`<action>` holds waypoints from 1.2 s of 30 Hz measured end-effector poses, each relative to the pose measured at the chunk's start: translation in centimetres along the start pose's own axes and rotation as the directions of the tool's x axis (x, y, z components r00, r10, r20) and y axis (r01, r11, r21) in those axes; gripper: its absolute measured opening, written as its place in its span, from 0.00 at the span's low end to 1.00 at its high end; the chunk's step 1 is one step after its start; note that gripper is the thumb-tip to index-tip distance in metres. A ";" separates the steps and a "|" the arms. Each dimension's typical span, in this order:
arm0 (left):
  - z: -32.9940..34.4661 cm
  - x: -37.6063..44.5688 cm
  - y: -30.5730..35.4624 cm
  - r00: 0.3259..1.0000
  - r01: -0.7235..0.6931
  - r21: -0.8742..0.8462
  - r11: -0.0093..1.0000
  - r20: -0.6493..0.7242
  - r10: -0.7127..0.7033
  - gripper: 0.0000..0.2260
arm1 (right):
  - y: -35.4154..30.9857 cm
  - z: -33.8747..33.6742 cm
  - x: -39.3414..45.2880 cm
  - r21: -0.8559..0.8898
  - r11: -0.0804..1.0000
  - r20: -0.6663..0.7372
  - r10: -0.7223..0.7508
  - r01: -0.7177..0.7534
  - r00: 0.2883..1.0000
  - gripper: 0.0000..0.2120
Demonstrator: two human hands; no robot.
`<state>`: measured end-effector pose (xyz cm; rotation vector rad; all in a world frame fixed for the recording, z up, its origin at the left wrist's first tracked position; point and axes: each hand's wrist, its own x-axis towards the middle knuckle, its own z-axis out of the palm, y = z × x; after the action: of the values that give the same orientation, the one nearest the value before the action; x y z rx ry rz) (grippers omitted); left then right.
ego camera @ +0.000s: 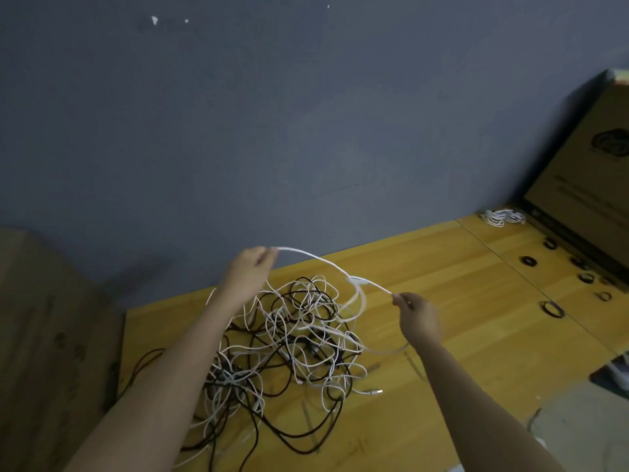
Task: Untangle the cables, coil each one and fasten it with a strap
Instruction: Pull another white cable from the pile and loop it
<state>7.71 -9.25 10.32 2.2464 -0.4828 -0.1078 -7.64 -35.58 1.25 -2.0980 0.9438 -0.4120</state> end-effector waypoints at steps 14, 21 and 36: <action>0.5 0.4 3.6 0.992 -0.076 0.044 0.996 -0.093 0.080 0.20 | -4.0 0.3 0.5 -0.046 0.999 -0.020 -0.021 0.020 1.000 0.20; 1.8 0.1 7.2 0.965 -0.247 0.263 0.933 -0.016 0.261 0.18 | -12.4 1.3 -5.0 0.527 0.832 0.435 -0.437 0.170 0.788 0.27; -3.0 -1.7 6.9 0.681 0.502 -0.617 0.607 0.714 0.163 0.20 | -8.1 1.1 -0.1 0.078 0.961 0.010 -0.267 0.265 0.964 0.12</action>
<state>4.77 -10.58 17.27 1.2536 -0.4588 -1.1505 -3.13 -31.48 6.76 -2.1611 0.6245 -0.5533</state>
